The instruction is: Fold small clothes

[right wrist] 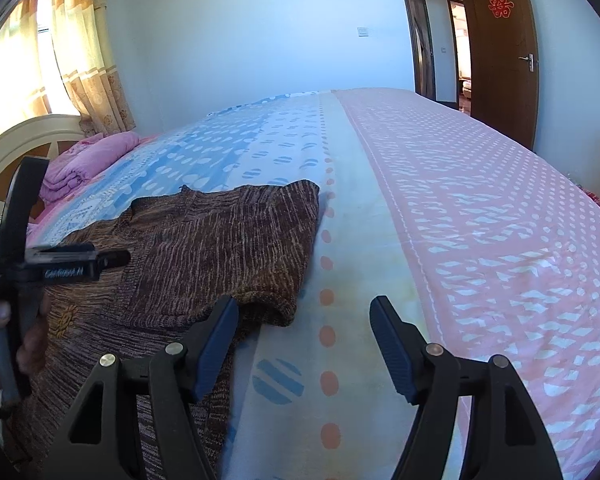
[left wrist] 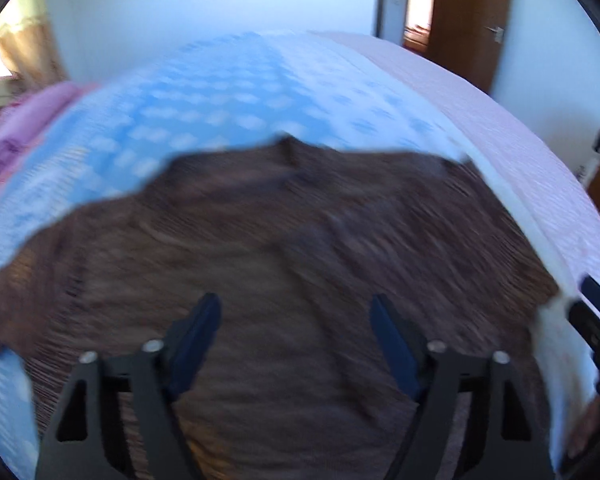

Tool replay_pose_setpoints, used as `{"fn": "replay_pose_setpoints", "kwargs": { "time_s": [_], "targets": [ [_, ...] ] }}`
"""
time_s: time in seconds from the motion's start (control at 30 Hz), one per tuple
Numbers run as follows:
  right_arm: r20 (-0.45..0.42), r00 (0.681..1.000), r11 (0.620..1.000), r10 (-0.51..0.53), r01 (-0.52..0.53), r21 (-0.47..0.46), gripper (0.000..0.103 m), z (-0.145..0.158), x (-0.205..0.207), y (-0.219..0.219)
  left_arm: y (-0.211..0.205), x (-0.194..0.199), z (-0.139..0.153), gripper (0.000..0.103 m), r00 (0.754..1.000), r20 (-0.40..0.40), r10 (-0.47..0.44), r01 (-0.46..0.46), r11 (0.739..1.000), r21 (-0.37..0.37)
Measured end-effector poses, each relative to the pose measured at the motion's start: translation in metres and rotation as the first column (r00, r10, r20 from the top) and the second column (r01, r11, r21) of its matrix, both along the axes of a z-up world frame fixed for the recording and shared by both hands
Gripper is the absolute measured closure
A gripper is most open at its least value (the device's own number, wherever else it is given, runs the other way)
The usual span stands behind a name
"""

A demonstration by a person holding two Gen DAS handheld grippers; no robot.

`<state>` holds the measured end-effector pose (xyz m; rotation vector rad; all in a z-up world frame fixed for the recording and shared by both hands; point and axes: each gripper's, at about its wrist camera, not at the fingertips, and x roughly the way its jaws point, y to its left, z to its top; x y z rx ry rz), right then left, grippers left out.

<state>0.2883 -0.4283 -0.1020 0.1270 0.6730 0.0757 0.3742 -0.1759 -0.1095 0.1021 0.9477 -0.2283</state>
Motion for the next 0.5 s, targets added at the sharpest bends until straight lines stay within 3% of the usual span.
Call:
{"fn": "replay_pose_setpoints", "kwargs": {
  "time_s": [0.1,0.17,0.2,0.27,0.5],
  "targets": [
    [0.004,1.0,1.0,-0.018,0.018,0.0,0.031,0.0,-0.001,-0.001,-0.019,-0.004,-0.012,0.054,0.999,-0.019,-0.032,0.032,0.999,0.013],
    [0.009,1.0,1.0,-0.024,0.024,0.0,0.031,0.001,-0.002,-0.002,-0.025,-0.004,-0.012,0.081,0.999,0.003,-0.048,0.048,0.999,-0.013],
    [0.013,1.0,1.0,-0.025,0.025,-0.002,0.031,0.002,-0.003,-0.002,-0.029,-0.006,-0.011,0.088,0.998,0.015,-0.055,0.055,0.998,-0.007],
    [0.018,0.999,1.0,-0.026,0.026,-0.008,0.031,0.003,-0.003,-0.002,-0.034,-0.011,-0.005,0.095,0.996,0.043,-0.072,0.072,0.997,0.011],
    [0.016,0.999,0.999,-0.039,0.039,0.002,0.031,0.002,-0.003,-0.006,-0.006,-0.008,0.031,0.096,0.993,0.102,-0.063,0.067,0.997,-0.039]
  ]
}}
